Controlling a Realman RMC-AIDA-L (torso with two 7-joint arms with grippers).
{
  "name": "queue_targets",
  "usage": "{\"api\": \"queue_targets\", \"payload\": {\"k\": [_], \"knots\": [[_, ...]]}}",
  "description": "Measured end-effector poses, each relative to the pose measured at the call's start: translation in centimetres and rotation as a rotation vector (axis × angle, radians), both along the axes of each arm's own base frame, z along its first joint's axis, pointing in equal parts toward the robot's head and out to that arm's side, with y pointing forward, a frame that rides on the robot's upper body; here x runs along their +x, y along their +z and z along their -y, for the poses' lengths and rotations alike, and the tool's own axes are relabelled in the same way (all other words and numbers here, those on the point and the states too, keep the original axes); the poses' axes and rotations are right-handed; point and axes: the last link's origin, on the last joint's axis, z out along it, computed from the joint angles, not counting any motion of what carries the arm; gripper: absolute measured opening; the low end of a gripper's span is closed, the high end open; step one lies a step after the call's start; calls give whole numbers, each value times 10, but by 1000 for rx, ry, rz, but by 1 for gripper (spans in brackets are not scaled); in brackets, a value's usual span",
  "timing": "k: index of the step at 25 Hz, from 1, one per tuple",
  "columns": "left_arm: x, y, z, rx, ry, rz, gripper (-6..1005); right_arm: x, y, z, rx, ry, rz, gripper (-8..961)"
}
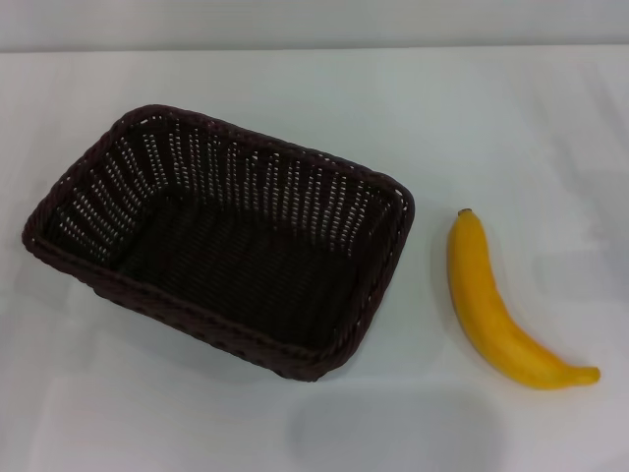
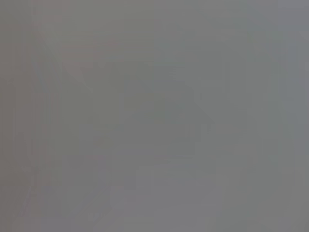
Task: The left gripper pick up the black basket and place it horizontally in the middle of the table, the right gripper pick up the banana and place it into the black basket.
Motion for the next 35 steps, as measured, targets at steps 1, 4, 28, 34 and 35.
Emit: {"api": "queue_targets", "payload": {"k": [1,4,28,34,35], "knots": [[1,1,-2,-1,-3,2,743,0,0,0,0,0,-3,841],[5,2,-8,-5,-18,4,743,0,0,-2,-4,-5,-3,842],[28,105,-49,-638,31,105,742,-5,10,-13,24,1,13,842],[75,131,-80,-955,116,-1,742,-3,15,-14,42,-6,11,841],[83,133,-84,-994,131,-20,742,-3,16,-14,47,-8,10,841]]}}
